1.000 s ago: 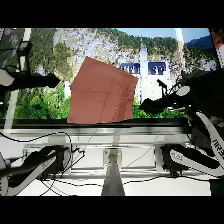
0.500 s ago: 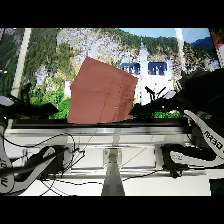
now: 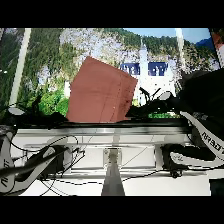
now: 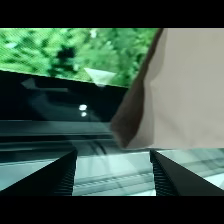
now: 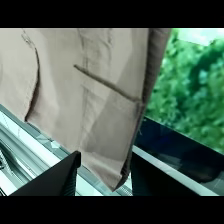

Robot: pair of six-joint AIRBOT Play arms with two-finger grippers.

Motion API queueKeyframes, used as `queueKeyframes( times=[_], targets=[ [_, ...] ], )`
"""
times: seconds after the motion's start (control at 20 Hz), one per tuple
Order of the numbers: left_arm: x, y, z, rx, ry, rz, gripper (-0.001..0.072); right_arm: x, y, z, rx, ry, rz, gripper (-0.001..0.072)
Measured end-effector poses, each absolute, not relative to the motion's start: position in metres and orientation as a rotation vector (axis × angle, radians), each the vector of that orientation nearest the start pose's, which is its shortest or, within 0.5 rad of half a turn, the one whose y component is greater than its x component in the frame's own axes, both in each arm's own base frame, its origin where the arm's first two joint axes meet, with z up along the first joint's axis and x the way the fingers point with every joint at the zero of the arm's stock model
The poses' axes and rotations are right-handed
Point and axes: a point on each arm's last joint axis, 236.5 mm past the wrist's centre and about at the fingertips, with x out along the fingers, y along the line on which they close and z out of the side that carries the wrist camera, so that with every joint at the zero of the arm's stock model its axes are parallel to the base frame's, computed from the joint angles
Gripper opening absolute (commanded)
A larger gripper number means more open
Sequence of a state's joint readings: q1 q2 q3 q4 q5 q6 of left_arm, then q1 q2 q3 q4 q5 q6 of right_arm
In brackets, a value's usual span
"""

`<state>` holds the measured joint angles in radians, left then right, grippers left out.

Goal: Fold the clothes and pants, and hang the long-sleeved shirts on hangers.

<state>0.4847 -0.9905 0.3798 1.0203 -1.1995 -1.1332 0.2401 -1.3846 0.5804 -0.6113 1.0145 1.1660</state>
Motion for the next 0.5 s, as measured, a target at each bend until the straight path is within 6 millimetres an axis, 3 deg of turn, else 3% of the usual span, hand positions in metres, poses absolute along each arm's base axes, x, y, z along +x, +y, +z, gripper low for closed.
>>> queueKeyframes(
  times=[0.5],
  targets=[
    [0.212, -0.044, -0.109, -0.774, 1.403, -0.176, 0.0489, 0.214, 0.223, -0.115, 0.59, 1.639, 0.61, 0.0367]
  ],
)
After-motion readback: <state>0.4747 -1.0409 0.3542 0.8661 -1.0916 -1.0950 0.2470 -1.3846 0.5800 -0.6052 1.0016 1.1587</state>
